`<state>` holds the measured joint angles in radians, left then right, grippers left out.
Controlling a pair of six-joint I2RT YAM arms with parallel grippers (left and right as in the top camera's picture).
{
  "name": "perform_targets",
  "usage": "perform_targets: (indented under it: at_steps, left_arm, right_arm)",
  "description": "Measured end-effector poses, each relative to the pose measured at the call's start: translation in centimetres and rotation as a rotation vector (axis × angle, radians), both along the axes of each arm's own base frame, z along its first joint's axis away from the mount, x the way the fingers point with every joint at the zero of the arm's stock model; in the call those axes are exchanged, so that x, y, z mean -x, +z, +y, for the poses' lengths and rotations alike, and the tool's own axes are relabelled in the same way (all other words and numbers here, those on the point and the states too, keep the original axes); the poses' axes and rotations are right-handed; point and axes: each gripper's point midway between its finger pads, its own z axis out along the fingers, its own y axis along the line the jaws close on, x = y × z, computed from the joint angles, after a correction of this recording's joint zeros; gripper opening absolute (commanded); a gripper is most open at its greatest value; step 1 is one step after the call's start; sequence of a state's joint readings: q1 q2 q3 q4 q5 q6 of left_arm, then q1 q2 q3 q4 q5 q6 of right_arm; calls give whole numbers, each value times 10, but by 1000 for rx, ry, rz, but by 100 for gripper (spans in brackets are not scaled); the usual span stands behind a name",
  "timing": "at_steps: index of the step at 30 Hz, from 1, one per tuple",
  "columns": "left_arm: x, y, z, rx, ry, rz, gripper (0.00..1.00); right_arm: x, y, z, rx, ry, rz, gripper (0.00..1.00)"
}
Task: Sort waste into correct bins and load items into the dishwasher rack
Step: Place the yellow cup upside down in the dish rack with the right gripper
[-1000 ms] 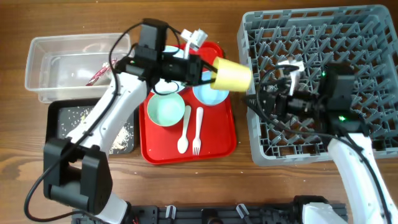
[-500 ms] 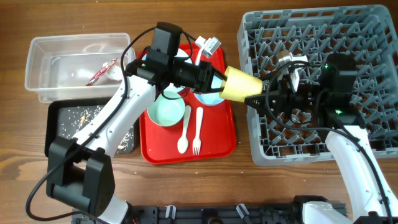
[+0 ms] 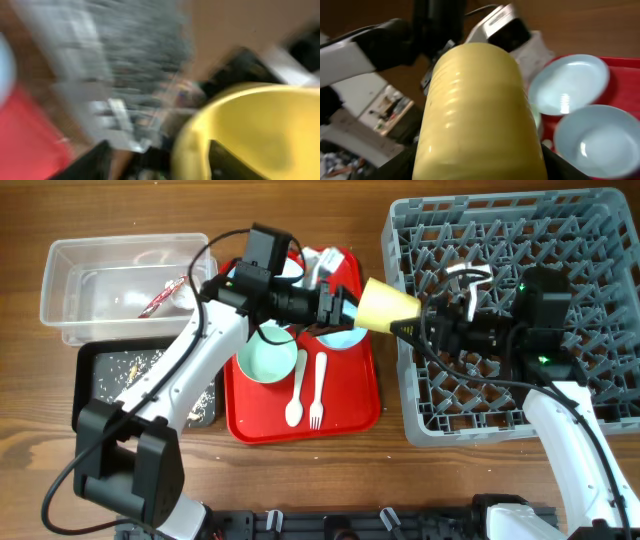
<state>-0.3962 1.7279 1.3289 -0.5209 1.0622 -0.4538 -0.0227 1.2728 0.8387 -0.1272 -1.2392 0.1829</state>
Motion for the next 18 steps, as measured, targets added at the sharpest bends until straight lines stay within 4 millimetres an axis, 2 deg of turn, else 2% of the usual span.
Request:
perform_targets:
  at_steps: [1,3,5,7,9,10,13,16,18]
  left_arm:
    - [-13,-19,15,-107,86,5,73]
    - [-27,-36,38,-208,172,10,75]
    - [-42,-54,77,-323,279,33,76]
    - [-48,-63,109,-409,355,49,77]
    - [-51,-64,136,-487,416,35,78]
    - [-49,-60,149,-527,444,22,78]
    - [-44,-47,176,-634,515,-35,80]
    - [-40,-38,192,-707,559,-77,81]
    - [-40,-35,199,-738,580,-95,81]
  right_arm:
    - [-5,-6,-3,26,-41,19,48]
    - [-15,-21,-11,88,-126,57,48]
    - [-21,-41,-22,172,-216,114,48]
    - [-19,-64,-37,287,-303,194,47]
    - [-12,-76,-53,395,-372,269,41]
    - [-9,-74,-61,447,-406,286,40]
    - [-1,-45,-85,580,-513,301,38]
    - [11,-23,-104,678,-585,324,29]
    - [21,-19,-115,740,-616,357,26]
